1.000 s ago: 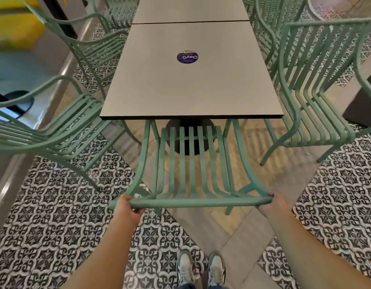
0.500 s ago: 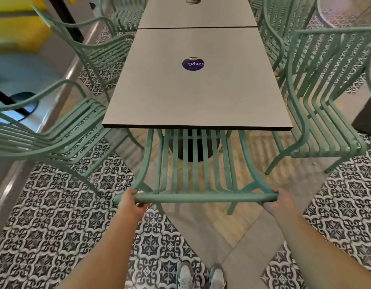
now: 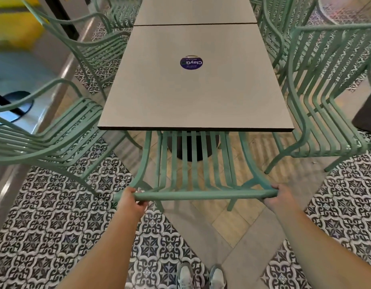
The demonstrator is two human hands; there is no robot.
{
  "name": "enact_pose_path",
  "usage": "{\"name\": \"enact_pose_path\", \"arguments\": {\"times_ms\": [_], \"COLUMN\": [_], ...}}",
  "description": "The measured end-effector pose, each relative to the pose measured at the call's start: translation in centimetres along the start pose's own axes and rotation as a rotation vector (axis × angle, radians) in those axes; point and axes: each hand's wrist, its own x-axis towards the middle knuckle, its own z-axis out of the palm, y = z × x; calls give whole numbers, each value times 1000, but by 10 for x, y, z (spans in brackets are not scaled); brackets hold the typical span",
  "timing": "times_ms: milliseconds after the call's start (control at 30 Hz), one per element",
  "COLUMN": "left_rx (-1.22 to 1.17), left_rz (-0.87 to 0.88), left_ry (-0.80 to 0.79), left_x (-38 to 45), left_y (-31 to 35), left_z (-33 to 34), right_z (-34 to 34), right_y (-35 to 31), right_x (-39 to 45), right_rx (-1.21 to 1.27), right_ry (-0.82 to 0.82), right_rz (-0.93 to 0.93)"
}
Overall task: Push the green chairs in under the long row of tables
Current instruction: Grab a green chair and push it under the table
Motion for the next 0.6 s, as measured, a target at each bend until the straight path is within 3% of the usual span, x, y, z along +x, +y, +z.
{"name": "enact_pose_path", "arguments": {"times_ms": [600], "left_rx": [-21], "left_rz": [2], "left_ry": [-10], "left_x": [-9], "left_y": [5], "left_z": [15], "right_z": [14], "right_y": [-5], "right_x": [-1], "right_rx": [26], "right_ry": [3], "right_rz": [-38]}}
